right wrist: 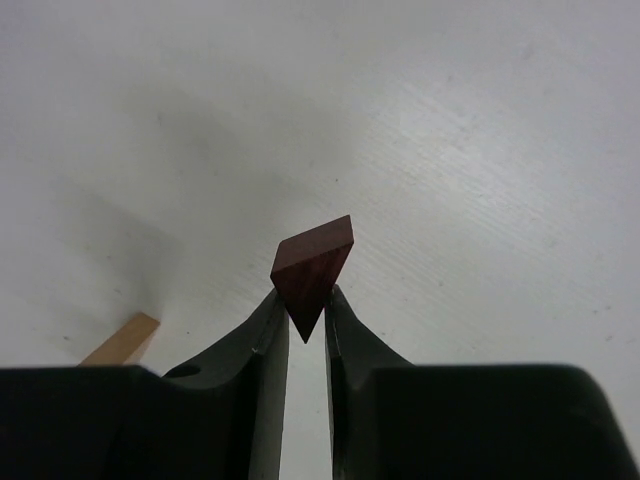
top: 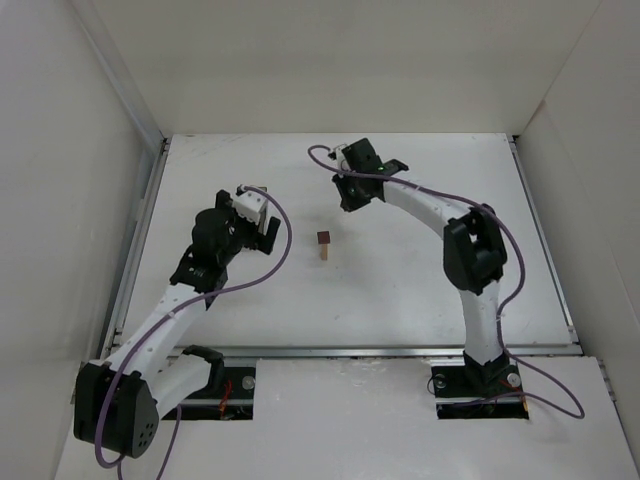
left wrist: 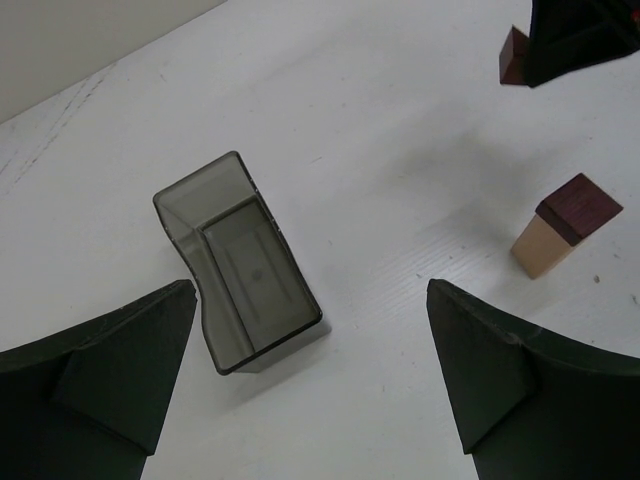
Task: Build the wood block tower
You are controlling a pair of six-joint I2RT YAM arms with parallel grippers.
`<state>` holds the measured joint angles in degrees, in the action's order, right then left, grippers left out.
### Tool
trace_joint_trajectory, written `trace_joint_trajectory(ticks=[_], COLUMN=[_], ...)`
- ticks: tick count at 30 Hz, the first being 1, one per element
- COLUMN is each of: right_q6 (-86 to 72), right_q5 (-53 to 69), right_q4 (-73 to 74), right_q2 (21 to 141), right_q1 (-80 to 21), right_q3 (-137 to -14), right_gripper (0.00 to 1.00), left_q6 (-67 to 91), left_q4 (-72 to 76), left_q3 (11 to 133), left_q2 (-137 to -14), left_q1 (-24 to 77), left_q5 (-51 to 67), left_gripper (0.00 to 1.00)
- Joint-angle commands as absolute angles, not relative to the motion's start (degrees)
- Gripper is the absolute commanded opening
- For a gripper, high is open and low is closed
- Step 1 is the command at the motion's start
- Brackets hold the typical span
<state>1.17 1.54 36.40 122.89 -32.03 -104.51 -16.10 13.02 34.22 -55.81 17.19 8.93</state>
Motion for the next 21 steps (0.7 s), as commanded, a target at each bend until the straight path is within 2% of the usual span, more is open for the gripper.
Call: trace_joint_trajectory(ticks=[1,9,10,14,21], right_q6=[-2.64,-1.93,-1.24,-0.09,0.53], right_q5=[2.11,4.14,4.13,4.13,4.13], right_q4=[24.81,2.48,2.46,1.93,1.41], right_q2=[109.56,90.54,89.48,86.4,83.41], right_q1=[-30.59,-34.01,-34.71,-36.91,-38.67], right_q3=[-100.84,-86.58,-86.05,-86.04,-83.77], right_gripper=[0.0,0.0,0.0,0.0,0.0], left_q6=[-17.31,-9.42,-6.53,0.68,17.74], left_q4=[13.45,1.59,-0.07,-0.09,5.96], left_q3=[40.59,64.83,70.34,79.77,83.67], left_q2=[-56.32,-68.01,-69.25,-74.08,-77.61], left_q1=[17.05,17.05,17.05,17.05,17.05], left_q5=[13.17,33.27,35.22,41.74,50.18], left_gripper=[1.0,1.0,1.0,1.0,1.0])
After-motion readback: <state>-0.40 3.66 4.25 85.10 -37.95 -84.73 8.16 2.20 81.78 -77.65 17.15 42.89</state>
